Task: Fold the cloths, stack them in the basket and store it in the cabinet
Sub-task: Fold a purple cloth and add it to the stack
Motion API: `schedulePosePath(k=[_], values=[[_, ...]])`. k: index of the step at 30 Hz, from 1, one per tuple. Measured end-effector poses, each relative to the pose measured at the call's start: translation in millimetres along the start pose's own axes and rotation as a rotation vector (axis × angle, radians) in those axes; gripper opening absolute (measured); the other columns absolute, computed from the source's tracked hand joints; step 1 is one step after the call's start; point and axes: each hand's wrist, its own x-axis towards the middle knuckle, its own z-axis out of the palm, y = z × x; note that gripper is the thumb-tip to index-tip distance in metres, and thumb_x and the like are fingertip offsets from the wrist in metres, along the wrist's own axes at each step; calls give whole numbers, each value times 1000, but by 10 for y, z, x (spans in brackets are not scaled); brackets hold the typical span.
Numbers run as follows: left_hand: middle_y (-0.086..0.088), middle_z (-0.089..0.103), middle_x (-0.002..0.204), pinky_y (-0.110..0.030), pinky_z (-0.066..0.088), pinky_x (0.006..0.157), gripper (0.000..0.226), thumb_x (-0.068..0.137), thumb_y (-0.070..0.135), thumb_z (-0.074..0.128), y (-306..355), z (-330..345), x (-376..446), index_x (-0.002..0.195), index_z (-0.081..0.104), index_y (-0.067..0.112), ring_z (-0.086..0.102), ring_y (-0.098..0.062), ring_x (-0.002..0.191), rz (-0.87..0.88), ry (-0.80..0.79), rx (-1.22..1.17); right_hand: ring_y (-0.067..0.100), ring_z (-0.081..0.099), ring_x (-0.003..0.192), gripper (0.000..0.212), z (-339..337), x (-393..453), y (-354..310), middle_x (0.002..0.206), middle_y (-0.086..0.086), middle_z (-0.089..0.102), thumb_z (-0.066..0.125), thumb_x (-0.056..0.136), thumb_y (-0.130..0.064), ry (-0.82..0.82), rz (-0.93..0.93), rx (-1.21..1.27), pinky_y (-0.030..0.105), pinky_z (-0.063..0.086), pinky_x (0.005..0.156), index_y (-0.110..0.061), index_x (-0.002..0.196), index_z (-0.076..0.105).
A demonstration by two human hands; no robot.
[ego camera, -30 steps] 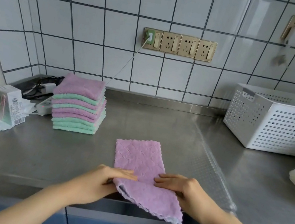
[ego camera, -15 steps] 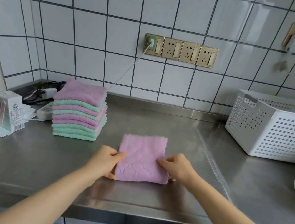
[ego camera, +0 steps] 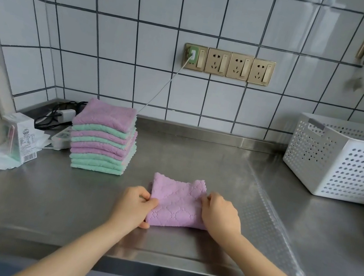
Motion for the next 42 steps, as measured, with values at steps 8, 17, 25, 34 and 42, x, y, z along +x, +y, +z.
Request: schedulePosePath(k=[8, 17, 25, 34, 42], values=[[7, 59, 77, -30, 46, 65, 25, 79, 16, 68, -61, -8, -16, 100, 53, 17, 59, -14, 73, 263, 151, 308, 37, 62, 93, 12, 5, -33, -69, 103, 15, 64, 33, 95, -21, 11, -21, -91, 34, 37, 65, -13, 100, 39], [1, 55, 133, -29, 36, 100, 42, 96, 26, 42, -115, -22, 11, 138, 48, 22, 44, -21, 125, 311, -23, 645, 30, 43, 95, 34, 62, -37, 3, 114, 9, 40, 29, 98, -23, 50, -245, -335, 34, 34, 68, -22, 128, 44], [3, 60, 122, -38, 47, 97, 72, 79, -1, 62, 71, 33, 47, 140, 33, 23, 61, -17, 106, -80, -17, -403, 31, 44, 90, 36, 112, -49, 75, 111, 13, 52, 27, 95, -25, 138, -211, -303, 37, 32, 72, -11, 117, 53], [-6, 72, 102, -48, 51, 93, 65, 80, -11, 63, 197, -107, 18, 129, 47, 27, 69, -24, 96, -62, -57, -634, 33, 41, 109, 46, 14, -13, -113, 117, 6, 48, 29, 96, -51, -45, -56, -42, 41, 33, 95, -19, 102, 62], [-3, 66, 113, -40, 46, 98, 54, 85, -8, 57, 538, -1073, 588, 129, 49, 23, 62, -19, 102, 301, 100, -502, 16, 55, 81, 17, -358, 324, -1241, 90, 0, 56, 48, 95, -23, -90, -177, 880, 21, 46, 56, -12, 107, 43]])
